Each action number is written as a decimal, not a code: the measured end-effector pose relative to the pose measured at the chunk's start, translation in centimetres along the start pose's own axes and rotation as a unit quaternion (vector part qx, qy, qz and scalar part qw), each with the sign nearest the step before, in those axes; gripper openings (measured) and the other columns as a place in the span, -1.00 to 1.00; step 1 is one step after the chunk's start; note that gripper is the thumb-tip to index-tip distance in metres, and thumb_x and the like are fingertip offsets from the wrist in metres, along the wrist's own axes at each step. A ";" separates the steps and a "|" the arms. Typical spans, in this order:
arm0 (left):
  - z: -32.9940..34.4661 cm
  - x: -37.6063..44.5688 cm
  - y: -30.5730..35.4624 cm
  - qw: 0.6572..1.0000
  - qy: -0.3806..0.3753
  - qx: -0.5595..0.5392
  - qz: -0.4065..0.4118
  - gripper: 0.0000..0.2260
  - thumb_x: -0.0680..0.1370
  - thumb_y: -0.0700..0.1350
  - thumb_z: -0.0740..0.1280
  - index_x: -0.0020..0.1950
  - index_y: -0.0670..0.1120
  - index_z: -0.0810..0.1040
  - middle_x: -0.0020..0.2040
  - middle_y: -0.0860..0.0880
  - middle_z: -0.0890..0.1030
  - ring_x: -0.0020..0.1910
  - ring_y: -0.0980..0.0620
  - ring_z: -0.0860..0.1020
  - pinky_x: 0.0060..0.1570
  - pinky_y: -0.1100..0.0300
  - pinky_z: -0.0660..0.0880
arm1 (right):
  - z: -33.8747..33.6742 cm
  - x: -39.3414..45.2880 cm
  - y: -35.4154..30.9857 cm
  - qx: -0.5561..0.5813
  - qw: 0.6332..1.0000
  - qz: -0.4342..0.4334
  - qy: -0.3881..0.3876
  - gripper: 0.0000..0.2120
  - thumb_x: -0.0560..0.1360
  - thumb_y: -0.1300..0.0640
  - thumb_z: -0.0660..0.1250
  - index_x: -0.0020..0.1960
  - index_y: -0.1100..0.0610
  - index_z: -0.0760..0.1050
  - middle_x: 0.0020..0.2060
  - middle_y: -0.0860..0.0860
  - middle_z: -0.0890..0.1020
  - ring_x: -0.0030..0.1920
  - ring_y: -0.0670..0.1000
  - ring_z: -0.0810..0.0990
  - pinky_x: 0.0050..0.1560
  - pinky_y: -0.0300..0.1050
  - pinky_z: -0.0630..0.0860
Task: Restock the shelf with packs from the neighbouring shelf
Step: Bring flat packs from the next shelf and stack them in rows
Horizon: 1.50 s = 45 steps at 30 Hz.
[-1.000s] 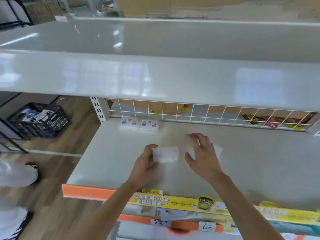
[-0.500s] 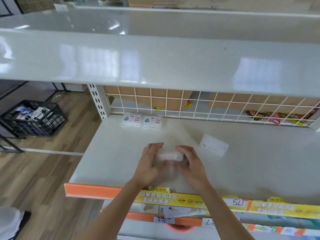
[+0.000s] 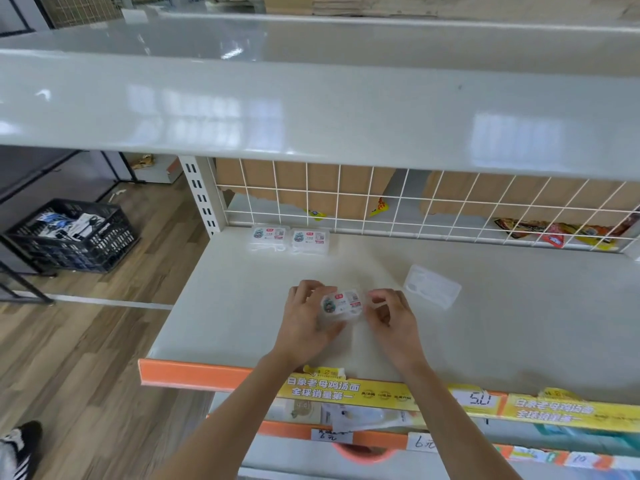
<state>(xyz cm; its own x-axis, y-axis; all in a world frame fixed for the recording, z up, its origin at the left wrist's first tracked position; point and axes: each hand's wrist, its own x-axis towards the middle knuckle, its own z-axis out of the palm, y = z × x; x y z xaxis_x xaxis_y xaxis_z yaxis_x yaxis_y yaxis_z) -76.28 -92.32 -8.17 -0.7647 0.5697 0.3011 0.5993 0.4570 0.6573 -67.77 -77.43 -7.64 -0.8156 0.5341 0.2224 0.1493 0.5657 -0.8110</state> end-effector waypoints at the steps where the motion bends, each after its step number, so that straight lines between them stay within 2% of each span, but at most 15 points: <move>1: -0.1 0.1 -0.1 1.000 0.015 0.009 -0.022 -0.50 0.37 0.03 0.46 0.25 -0.08 0.46 0.15 -0.06 0.36 0.13 0.00 0.29 0.16 0.20 0.33 | 0.0 0.0 -0.2 -0.011 1.000 -0.011 0.002 -0.86 0.44 0.29 0.37 -0.01 0.22 0.50 -0.09 0.03 0.47 -0.31 -0.17 0.51 -0.20 -0.51 0.37; 5: -0.4 0.4 -0.1 0.998 0.009 0.044 -0.046 -0.47 0.38 0.01 0.46 0.27 -0.12 0.40 0.16 -0.08 0.33 0.15 -0.02 0.27 0.14 0.26 0.28 | 0.2 0.1 -1.0 -0.064 0.994 -0.077 -0.037 -0.77 0.40 0.33 0.37 0.04 0.20 0.49 -0.08 0.01 0.45 -0.34 -0.17 0.49 -0.19 -0.31 0.46; 9: -2.4 1.1 -0.8 0.992 -0.035 0.122 -0.014 -0.52 0.39 -0.03 0.42 0.29 -0.02 0.44 0.19 -0.07 0.36 0.16 -0.07 0.31 0.12 0.11 0.30 | 0.0 0.7 -1.3 -0.139 0.979 -0.124 -0.082 -0.76 0.43 0.32 0.31 0.09 0.21 0.50 0.03 0.08 0.50 -0.01 0.07 0.54 -0.05 -0.10 0.50; 14: -6.5 2.7 -4.2 0.979 0.000 0.201 -0.029 -0.60 0.37 -0.22 0.43 0.21 -0.04 0.55 0.21 -0.12 0.48 0.20 -0.20 0.37 0.07 -0.01 0.37 | -1.2 2.1 -1.2 -0.201 0.960 -0.130 -0.143 -0.72 0.51 0.24 0.23 0.22 0.16 0.44 0.14 0.03 0.47 0.16 0.03 0.44 0.09 -0.15 0.40; 18: -8.2 3.9 -6.5 0.971 0.022 0.232 -0.051 -0.59 0.36 -0.41 0.38 0.17 -0.14 0.58 0.09 -0.18 0.53 0.07 -0.26 0.44 -0.01 -0.09 0.45 | -0.9 2.3 -0.8 -0.236 0.946 -0.141 -0.169 -0.71 0.53 0.20 0.20 0.24 0.13 0.41 0.16 0.00 0.46 0.18 0.01 0.39 0.12 -0.21 0.34; 23: -7.3 4.7 -6.1 0.956 0.042 0.285 -0.057 -0.61 0.44 -0.34 0.31 0.26 -0.16 0.50 0.16 -0.16 0.51 0.14 -0.20 0.42 0.07 -0.02 0.36 | -1.3 2.5 -0.5 -0.249 0.944 -0.146 -0.158 -0.72 0.50 0.23 0.23 0.21 0.16 0.44 0.14 0.02 0.48 0.17 0.04 0.40 0.12 -0.16 0.36; 27: -5.2 4.2 -3.3 0.974 0.068 0.216 0.005 -0.69 0.35 -0.31 0.37 0.09 -0.17 0.57 0.06 -0.14 0.56 0.07 -0.21 0.50 0.03 -0.04 0.42 | -3.6 3.4 -0.6 -0.266 0.941 -0.205 -0.032 -0.73 0.26 0.36 0.43 -0.05 0.19 0.56 -0.10 0.06 0.58 -0.05 0.05 0.44 -0.15 0.02 0.54; 30: -2.5 2.7 -0.2 0.992 0.024 0.107 0.060 -0.72 0.36 -0.23 0.28 0.05 -0.16 0.59 0.01 -0.11 0.57 0.02 -0.14 0.53 0.03 0.02 0.46 | -5.4 4.1 -0.3 -0.347 0.926 -0.137 0.063 -0.63 0.23 0.32 0.46 0.02 0.17 0.54 0.01 0.12 0.54 0.02 0.13 0.43 -0.11 0.07 0.46; 33: 0.0 0.8 1.2 0.995 -0.053 0.034 0.083 -0.69 0.38 -0.18 0.22 0.09 -0.14 0.56 0.04 -0.10 0.53 0.04 -0.09 0.52 0.10 0.21 0.39 | -6.6 4.6 0.2 -0.413 0.910 0.020 -0.004 -0.51 0.44 0.19 0.29 0.34 0.12 0.26 0.25 0.12 0.38 0.20 0.18 0.35 0.14 0.06 0.32; 35: 0.6 0.2 1.0 0.994 -0.066 0.000 0.088 -0.67 0.42 -0.08 0.21 0.15 -0.08 0.53 0.06 -0.04 0.50 0.03 -0.01 0.51 0.07 0.30 0.37 | -6.9 4.3 0.3 -0.350 0.934 0.035 -0.065 -0.56 0.49 0.20 0.23 0.34 0.13 0.23 0.21 0.10 0.44 0.19 0.14 0.40 0.11 -0.05 0.33; 37: 0.4 0.1 0.8 0.996 -0.057 -0.036 0.064 -0.59 0.43 0.07 0.20 0.24 -0.02 0.45 0.10 0.07 0.45 0.00 0.17 0.48 0.03 0.30 0.43 | -6.8 3.7 -0.4 -0.161 0.983 0.025 -0.086 -0.60 0.47 0.19 0.32 0.26 0.14 0.29 0.08 0.08 0.52 0.08 0.11 0.49 -0.06 -0.22 0.36; 39: 0.2 0.0 0.7 0.995 -0.053 -0.063 0.057 -0.45 0.40 0.17 0.26 0.34 0.01 0.34 0.16 0.15 0.37 0.01 0.28 0.43 0.00 0.37 0.43 | -5.9 3.1 -1.5 -0.005 0.989 0.051 -0.138 -0.62 0.43 0.15 0.39 0.20 0.09 0.36 -0.05 0.02 0.55 -0.04 0.04 0.53 -0.19 -0.36 0.36; 40: 0.1 0.0 0.7 0.994 -0.062 -0.072 0.061 -0.39 0.38 0.18 0.31 0.37 0.02 0.28 0.19 0.17 0.33 0.05 0.29 0.41 0.01 0.41 0.41 | -5.0 2.9 -1.7 0.032 0.984 0.063 -0.162 -0.66 0.43 0.14 0.40 0.17 0.06 0.42 -0.06 -0.02 0.55 -0.04 -0.01 0.53 -0.16 -0.42 0.36; 43: 0.6 0.0 0.3 0.988 -0.083 -0.066 0.113 -0.37 0.33 0.05 0.42 0.36 0.05 0.29 0.28 0.12 0.31 0.21 0.17 0.39 0.14 0.32 0.39 | -2.0 1.3 -1.0 0.019 0.989 0.034 -0.144 -0.79 0.45 0.11 0.37 0.08 0.06 0.56 -0.02 -0.03 0.53 0.06 -0.04 0.51 0.07 -0.32 0.39; 45: 0.8 0.0 0.2 0.987 -0.086 -0.049 0.123 -0.46 0.34 -0.03 0.44 0.30 0.00 0.40 0.26 0.11 0.37 0.21 0.10 0.39 0.18 0.30 0.36 | -0.7 0.4 -0.4 -0.032 0.996 0.004 -0.084 -0.68 0.41 -0.07 0.29 0.06 0.07 0.58 -0.04 -0.05 0.50 0.04 -0.03 0.45 0.11 -0.19 0.39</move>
<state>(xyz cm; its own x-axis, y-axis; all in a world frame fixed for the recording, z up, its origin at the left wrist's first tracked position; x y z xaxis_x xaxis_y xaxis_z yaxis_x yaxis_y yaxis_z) -76.02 -91.67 -8.63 -0.5418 0.7668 0.3441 0.7302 0.2267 0.6445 -67.71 -77.01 -6.85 -0.8960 0.4281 0.1181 0.1864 0.6039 -0.7750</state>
